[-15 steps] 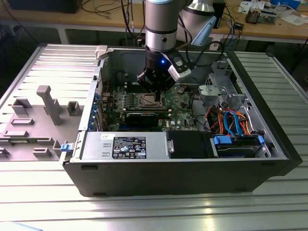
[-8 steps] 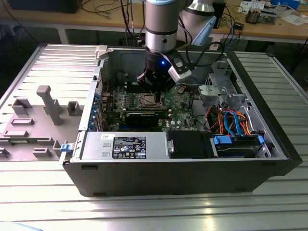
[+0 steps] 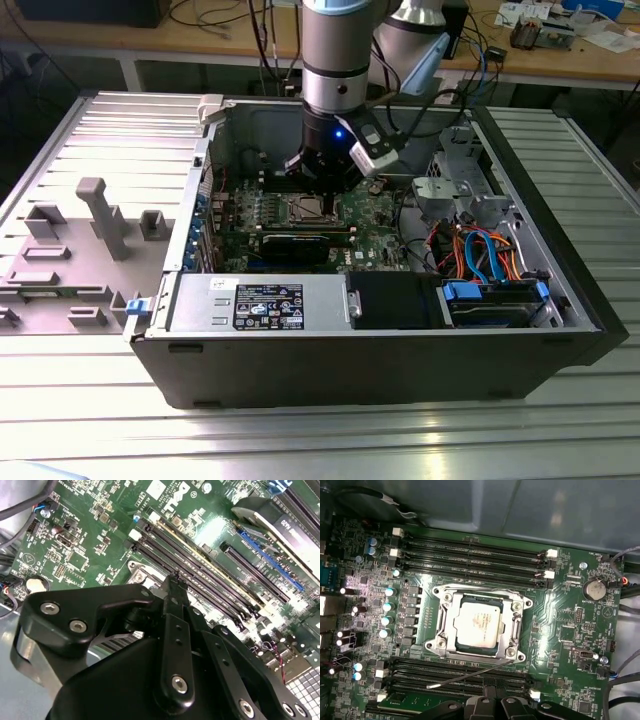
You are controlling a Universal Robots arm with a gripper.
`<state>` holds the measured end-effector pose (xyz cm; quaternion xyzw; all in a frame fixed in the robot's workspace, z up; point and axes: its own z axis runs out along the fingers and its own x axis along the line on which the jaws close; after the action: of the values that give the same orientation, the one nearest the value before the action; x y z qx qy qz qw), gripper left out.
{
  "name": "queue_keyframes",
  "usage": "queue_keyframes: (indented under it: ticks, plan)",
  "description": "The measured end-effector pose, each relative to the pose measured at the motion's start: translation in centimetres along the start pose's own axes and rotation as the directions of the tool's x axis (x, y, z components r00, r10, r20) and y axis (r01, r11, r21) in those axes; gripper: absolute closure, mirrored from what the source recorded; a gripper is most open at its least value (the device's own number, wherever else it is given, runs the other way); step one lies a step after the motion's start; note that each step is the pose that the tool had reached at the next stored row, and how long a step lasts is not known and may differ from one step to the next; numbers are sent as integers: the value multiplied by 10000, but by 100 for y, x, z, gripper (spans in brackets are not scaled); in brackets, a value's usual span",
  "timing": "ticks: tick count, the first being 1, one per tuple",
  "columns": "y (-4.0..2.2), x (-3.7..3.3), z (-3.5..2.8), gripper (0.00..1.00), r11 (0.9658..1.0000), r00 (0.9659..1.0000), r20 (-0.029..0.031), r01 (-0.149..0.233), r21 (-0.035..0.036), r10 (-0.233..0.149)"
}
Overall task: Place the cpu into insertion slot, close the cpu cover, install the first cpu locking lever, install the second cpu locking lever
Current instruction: 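Install the second cpu locking lever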
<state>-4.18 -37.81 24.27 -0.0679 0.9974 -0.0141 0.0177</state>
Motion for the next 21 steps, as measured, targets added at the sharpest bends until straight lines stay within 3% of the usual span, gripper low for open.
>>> queue_keyframes:
  ticks: [3, 9, 12, 15, 17, 21]
  plan:
    - [-12, 49, 35, 89, 10000, 10000, 5, 0, -44, 0]
    - [-2, 152, 51, 89, 9998, 10000, 28, -6, -201, 7]
    - [-17, 188, 61, 89, 9990, 10000, 61, -13, -453, 16]
    - [-70, 259, 104, 89, 9987, 10000, 69, -16, -514, 20]
    - [-68, 327, 129, 89, 9983, 10000, 79, -18, -585, 22]
    - [-69, 407, 166, 89, 9980, 10000, 87, -19, -637, 25]
